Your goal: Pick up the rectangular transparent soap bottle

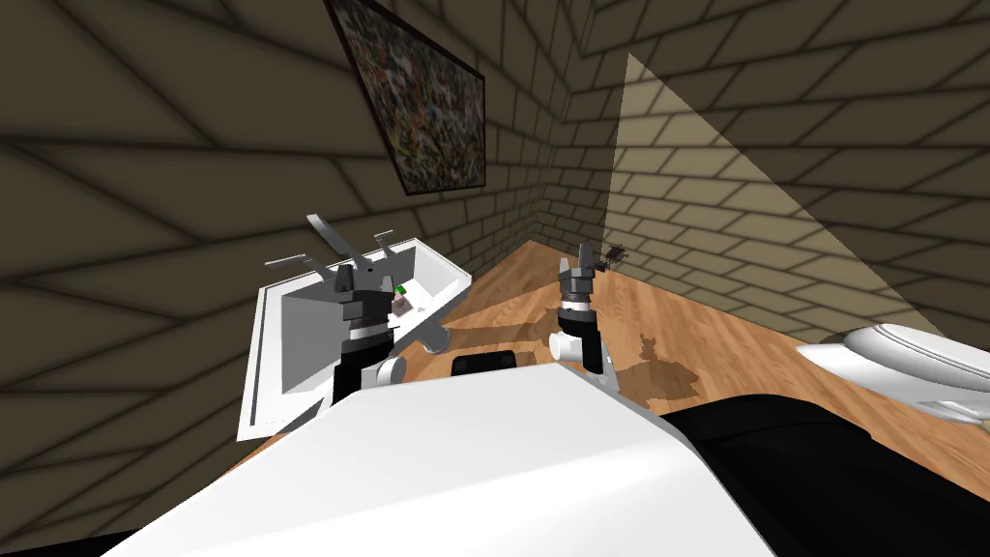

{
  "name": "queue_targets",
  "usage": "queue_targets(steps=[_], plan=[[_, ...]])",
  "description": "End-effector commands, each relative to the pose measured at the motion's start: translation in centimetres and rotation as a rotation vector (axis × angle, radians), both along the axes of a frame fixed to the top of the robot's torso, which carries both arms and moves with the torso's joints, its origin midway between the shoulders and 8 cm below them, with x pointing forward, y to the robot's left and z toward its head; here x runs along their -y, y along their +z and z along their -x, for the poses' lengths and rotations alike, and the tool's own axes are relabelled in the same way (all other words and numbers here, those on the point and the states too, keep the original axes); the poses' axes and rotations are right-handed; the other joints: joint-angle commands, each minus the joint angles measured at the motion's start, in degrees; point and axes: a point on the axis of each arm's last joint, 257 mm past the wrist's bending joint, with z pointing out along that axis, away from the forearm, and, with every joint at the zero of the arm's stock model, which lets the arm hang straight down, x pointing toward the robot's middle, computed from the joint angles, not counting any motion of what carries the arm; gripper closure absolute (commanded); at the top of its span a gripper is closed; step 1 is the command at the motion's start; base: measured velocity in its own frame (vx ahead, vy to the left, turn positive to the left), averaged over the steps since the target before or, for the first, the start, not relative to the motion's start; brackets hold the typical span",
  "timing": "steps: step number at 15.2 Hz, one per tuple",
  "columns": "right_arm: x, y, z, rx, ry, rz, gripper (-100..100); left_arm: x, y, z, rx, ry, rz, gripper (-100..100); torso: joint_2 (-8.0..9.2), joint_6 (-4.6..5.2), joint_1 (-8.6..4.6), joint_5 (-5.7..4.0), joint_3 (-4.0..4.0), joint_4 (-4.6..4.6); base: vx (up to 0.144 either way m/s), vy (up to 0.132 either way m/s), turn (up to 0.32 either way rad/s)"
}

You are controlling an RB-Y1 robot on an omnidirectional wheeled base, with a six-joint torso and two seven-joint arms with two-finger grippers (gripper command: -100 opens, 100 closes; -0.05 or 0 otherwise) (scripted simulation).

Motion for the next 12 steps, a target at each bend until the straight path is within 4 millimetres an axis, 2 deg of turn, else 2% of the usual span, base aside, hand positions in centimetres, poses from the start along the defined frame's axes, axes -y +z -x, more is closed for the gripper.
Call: queue_targets(steps=[1, 5, 12], plan=[[0.0, 0.0, 0.0, 0.000, 0.000, 0.000, 0, -0.3, -0.5, 0.1, -0.030, -0.010, -0.028, -100, 0.00, 0.00, 0.00, 0.00, 0.00, 0.00, 0.022, 0.006, 0.012], [0.0, 0.0, 0.0, 0.000, 0.000, 0.000, 0, -1.2, -1.4, 0.4, -0.096, -0.018, -0.071, -100, -0.15, -0.01, 0.15, 0.03, -0.08, -0.03, 0.046, 0.029, 0.018], [0.0, 0.0, 0.0, 0.000, 0.000, 0.000, 0, -3.1, -3.6, 1.1, -0.237, -0.023, -0.135, -100, -0.31, -0.01, 0.21, 0.04, -0.18, -0.07, 0.078, 0.044, 0.018]])
